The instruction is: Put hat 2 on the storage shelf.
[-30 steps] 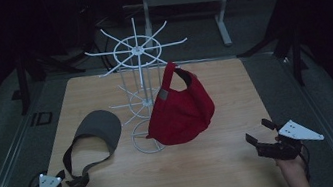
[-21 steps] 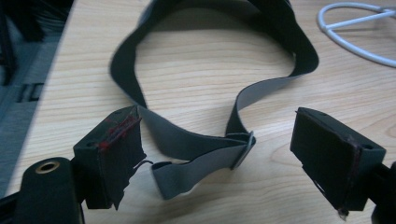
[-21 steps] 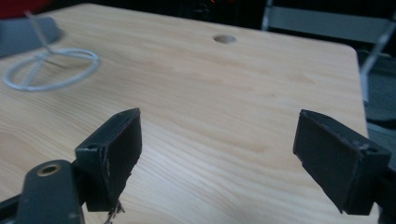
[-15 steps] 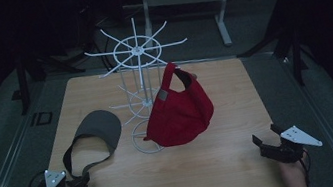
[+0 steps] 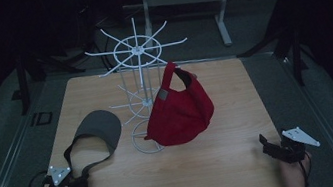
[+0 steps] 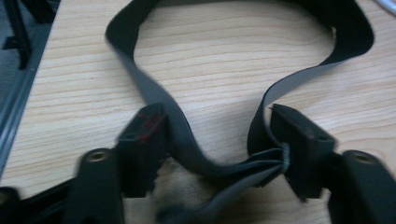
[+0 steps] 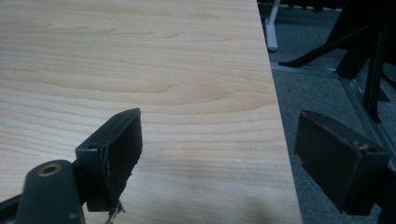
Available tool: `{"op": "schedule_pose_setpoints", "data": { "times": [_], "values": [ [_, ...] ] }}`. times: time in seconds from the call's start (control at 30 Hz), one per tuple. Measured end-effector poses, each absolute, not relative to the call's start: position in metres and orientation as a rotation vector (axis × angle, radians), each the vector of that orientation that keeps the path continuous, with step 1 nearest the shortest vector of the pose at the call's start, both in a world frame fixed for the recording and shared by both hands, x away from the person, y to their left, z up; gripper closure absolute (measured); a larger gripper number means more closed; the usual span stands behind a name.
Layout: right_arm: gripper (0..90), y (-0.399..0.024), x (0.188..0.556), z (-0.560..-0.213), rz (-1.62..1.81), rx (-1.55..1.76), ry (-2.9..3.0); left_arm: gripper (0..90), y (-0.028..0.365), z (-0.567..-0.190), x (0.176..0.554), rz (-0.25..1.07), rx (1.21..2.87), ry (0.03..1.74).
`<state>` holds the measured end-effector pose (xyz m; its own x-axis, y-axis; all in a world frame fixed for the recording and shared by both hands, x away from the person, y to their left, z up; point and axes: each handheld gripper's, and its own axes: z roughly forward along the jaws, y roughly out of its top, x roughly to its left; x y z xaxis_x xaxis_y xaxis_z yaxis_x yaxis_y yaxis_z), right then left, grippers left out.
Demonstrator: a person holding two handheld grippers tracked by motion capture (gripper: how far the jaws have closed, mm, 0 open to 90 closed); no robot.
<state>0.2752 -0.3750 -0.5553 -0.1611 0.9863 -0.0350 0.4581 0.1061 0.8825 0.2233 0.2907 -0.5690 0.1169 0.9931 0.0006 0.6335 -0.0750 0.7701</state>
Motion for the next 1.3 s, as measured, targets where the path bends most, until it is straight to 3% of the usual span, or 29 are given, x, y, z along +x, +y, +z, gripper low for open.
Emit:
{"op": "schedule_pose_setpoints", "data": {
  "times": [0.03,0.07,0.23,0.63,0.93,1.3],
  "values": [
    [15.7,-0.375,0.275,-0.555,0.994,1.423,1.711,49.9,0.291,-0.569,0.223,0.744,1.780,1.582],
    [15.6,-0.375,0.275,-0.555,0.995,1.423,1.707,63.1,0.293,-0.569,0.223,0.725,1.772,1.587],
    [15.6,-0.376,0.275,-0.555,1.003,1.425,1.710,83.3,0.296,-0.569,0.224,0.696,1.767,1.582],
    [15.7,-0.377,0.274,-0.555,1.034,1.428,1.727,85.1,0.298,-0.544,0.216,0.795,1.787,1.396],
    [15.7,-0.379,0.274,-0.555,1.046,1.432,1.726,85.2,0.292,-0.484,0.216,0.893,1.729,1.189],
    [15.6,-0.380,0.274,-0.555,1.059,1.427,1.718,85.2,0.275,-0.429,0.226,0.920,1.698,1.028]
  ]
}}
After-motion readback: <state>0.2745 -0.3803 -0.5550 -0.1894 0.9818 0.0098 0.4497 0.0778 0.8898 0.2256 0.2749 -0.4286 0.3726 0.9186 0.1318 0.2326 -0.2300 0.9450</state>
